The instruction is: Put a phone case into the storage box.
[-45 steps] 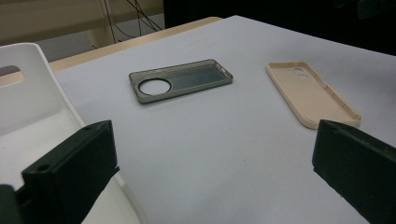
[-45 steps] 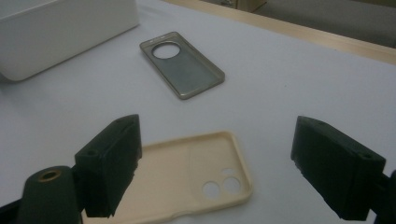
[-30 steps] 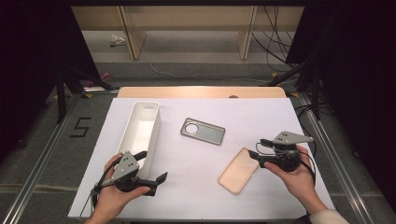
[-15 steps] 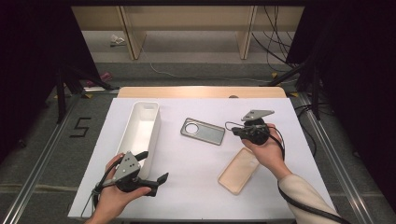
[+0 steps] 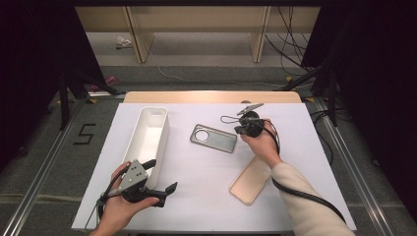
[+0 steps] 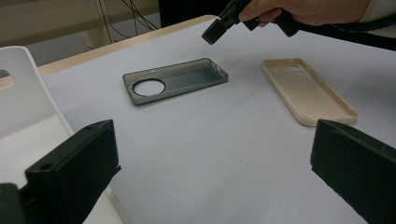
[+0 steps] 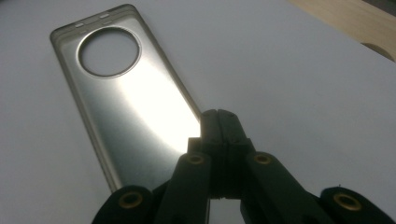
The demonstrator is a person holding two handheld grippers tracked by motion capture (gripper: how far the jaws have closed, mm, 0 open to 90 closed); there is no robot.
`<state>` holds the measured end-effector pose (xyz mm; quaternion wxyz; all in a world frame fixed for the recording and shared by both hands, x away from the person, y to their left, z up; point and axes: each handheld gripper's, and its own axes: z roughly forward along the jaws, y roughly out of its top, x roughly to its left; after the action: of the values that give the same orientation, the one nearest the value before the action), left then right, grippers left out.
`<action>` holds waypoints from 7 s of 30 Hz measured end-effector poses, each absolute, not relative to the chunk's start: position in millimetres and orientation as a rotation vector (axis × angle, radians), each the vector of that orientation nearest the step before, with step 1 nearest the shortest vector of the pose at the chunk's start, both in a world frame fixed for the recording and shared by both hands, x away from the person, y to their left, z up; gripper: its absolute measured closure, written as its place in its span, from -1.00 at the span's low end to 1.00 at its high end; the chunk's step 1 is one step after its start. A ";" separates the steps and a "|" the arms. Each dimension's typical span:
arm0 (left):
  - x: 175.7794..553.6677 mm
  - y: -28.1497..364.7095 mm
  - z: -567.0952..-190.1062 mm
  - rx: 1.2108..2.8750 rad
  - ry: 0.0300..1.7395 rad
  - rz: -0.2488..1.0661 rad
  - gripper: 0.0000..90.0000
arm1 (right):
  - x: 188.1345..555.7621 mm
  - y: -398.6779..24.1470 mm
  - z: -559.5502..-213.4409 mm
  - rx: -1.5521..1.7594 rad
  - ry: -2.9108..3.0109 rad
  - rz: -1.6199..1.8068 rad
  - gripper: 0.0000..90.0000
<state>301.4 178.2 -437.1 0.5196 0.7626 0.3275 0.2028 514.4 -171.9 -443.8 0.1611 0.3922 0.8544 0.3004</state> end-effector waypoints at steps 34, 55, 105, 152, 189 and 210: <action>300.4 177.7 -437.3 1.830 0.780 0.479 -0.99 | 511.8 -159.0 -468.7 1.037 2.670 0.672 1.00; 300.4 177.0 -437.3 1.831 0.778 0.478 -0.99 | 477.7 -127.7 -466.5 0.896 2.804 0.658 1.00; 300.3 174.4 -438.8 1.849 0.764 0.473 -0.99 | 454.9 -67.2 -448.1 0.132 2.796 0.221 -0.22; 300.2 174.4 -439.0 1.850 0.760 0.465 -0.98 | 460.0 -32.3 -457.3 -0.049 2.923 0.037 0.66; 300.0 174.0 -439.0 1.853 0.757 0.464 -0.98 | 459.1 -29.3 -457.9 -0.011 2.945 0.033 0.94; 300.3 174.3 -439.6 1.853 0.763 0.464 -0.98 | 452.7 -55.2 -445.1 0.040 2.898 0.251 0.98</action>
<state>300.3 174.3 -439.6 0.5160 0.7717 0.3176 0.1933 452.7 -55.2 -445.1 0.1161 0.0136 0.9894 0.0857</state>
